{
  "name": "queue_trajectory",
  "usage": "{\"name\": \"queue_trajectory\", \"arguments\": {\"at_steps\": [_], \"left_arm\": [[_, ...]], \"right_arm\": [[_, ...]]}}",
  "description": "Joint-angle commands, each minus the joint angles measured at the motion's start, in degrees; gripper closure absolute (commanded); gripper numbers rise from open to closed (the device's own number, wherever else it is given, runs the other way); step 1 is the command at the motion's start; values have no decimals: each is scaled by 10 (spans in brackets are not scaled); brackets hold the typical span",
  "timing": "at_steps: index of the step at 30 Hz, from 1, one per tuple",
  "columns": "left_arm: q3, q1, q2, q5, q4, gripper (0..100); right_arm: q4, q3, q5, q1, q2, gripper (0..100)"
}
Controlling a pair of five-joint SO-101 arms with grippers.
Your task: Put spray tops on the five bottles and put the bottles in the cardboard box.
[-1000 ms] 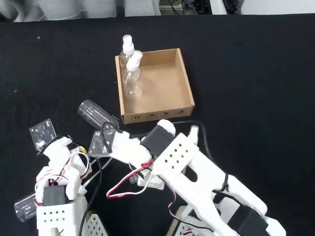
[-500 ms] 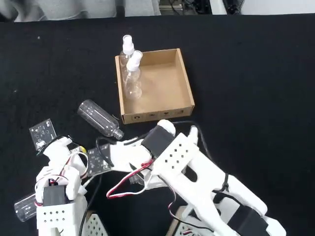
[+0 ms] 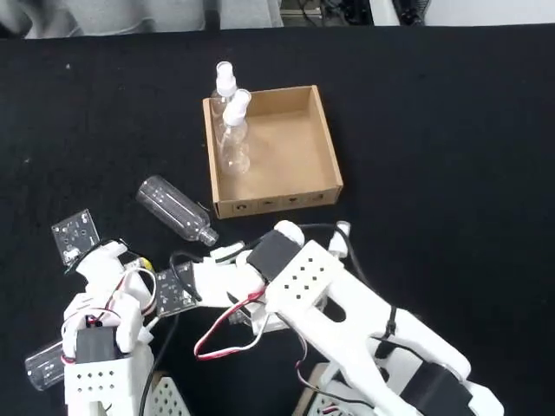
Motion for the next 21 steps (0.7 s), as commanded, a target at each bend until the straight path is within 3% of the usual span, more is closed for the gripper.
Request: {"name": "queue_trajectory", "arguments": {"at_steps": [1,7,13,21], "left_arm": [[13,-3,-1,0,2,935],[13,-3,-1,0,2,935],[13,-3,-1,0,2,935],[13,-1,-3,0,2,935]], "right_arm": [[-9,-1,7,-7,-29,834],[-47,46,30,-1,-31,787],[-127,102,50,66,-31,787],[-185,143,62,67,-27,789]]}}
